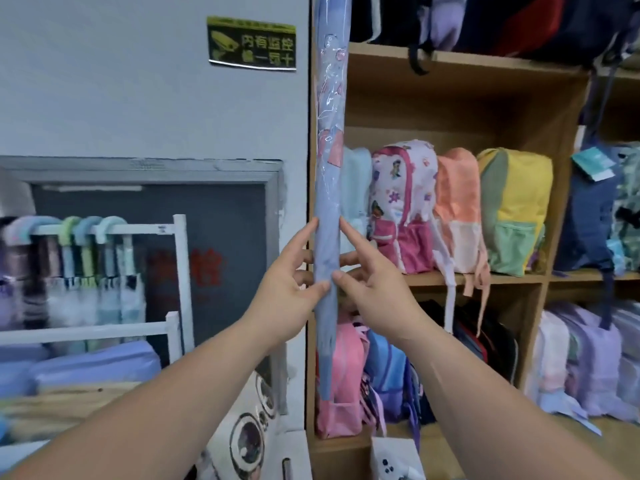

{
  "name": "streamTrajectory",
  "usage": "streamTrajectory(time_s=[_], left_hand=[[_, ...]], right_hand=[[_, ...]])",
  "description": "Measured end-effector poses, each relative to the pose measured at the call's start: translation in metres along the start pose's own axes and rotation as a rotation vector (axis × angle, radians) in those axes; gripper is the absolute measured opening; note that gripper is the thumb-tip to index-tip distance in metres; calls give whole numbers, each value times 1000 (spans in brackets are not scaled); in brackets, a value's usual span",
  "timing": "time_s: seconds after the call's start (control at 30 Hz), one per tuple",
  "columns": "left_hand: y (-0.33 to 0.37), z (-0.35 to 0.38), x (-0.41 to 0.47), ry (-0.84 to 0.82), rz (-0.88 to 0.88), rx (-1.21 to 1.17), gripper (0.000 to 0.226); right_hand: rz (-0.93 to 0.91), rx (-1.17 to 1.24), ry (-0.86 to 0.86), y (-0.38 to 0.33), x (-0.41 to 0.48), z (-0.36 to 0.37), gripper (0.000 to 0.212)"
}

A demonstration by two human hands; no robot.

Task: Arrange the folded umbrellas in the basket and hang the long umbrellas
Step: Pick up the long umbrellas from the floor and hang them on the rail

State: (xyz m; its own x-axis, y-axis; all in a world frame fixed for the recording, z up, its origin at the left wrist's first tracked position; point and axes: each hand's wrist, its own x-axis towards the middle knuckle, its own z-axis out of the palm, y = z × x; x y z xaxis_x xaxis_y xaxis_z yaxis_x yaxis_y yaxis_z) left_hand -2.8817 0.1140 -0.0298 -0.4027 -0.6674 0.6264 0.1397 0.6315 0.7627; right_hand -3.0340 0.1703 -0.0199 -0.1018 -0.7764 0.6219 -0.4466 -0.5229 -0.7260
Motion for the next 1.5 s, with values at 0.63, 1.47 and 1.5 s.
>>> streamTrajectory(time_s=[0.63, 1.47, 1.5], left_hand=[[-27, -318, 85, -101, 85, 120, 91], [-25, -415, 236, 63, 217, 136, 85], [-27, -416, 239, 69, 220, 129, 85]], right_hand=[[-96, -35, 67, -60, 173, 271, 72], [-208, -190, 283, -94, 359, 340, 70], [-209, -188, 287, -92, 362, 341, 70]])
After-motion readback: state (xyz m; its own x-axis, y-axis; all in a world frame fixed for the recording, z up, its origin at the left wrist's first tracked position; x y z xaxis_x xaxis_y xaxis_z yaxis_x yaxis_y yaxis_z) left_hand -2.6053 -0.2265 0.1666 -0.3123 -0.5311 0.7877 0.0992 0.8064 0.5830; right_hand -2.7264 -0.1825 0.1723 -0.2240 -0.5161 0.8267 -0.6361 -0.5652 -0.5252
